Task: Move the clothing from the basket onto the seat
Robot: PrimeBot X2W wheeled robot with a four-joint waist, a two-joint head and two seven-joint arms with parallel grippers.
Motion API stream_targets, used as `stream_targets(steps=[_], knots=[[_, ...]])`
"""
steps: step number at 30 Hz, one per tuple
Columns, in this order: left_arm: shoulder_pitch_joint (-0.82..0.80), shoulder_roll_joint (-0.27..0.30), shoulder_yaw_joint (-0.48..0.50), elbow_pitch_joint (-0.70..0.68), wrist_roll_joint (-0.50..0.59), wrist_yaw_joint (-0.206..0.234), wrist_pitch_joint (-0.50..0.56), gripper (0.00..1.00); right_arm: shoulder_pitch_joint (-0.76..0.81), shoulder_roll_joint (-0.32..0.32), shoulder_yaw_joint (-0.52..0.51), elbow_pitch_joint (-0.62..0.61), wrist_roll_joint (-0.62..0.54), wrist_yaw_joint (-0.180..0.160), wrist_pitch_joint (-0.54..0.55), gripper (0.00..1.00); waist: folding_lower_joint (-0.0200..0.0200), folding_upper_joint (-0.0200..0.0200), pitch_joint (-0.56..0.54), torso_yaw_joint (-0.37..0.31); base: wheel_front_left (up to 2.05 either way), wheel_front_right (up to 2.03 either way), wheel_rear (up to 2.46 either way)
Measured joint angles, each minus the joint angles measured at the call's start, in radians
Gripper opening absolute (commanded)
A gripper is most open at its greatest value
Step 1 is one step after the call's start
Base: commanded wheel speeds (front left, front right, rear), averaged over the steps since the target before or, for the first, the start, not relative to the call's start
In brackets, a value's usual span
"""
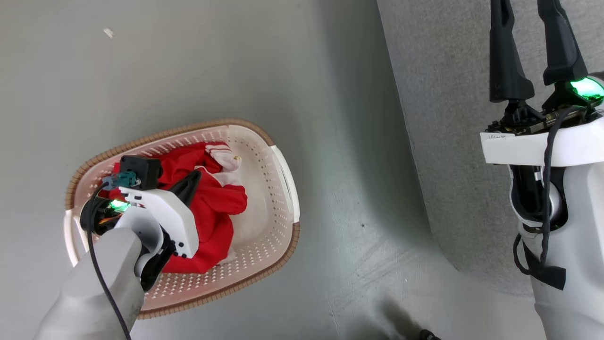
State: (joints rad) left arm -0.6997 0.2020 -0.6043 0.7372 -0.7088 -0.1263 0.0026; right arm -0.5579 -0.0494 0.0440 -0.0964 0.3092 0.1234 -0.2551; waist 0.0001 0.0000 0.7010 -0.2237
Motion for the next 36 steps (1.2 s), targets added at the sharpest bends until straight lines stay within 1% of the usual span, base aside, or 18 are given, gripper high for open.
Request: stream_targets(steps=[7, 19, 28, 36], knots=[[0.042, 0.029, -0.029, -0.061, -0.045, 0.000, -0.050, 0.00, 0.002, 0.000, 0.005, 0.033, 0.000, 0.000, 0.000, 1.00, 0.0000, 0.0000, -0.064, 0.020, 0.00, 0.00, 0.00], [0.130, 0.046, -0.070, -0.135, -0.127, 0.000, -0.101, 0.00, 0.049, 0.000, 0.004, 0.082, -0.013, 0.000, 0.000, 1.00, 0.0000, 0.0000, -0.187, 0.061, 0.00, 0.00, 0.00], [0.177, 0.053, -0.086, -0.179, -0.164, 0.000, -0.138, 0.00, 0.093, 0.000, -0.004, 0.109, -0.015, 0.000, 0.000, 1.00, 0.0000, 0.0000, -0.278, 0.091, 0.00, 0.00, 0.00], [0.201, 0.058, -0.101, -0.226, -0.168, 0.000, -0.180, 0.00, 0.142, 0.000, -0.026, 0.127, -0.023, 0.000, 0.000, 1.00, 0.0000, 0.0000, -0.356, 0.113, 0.00, 0.00, 0.00]])
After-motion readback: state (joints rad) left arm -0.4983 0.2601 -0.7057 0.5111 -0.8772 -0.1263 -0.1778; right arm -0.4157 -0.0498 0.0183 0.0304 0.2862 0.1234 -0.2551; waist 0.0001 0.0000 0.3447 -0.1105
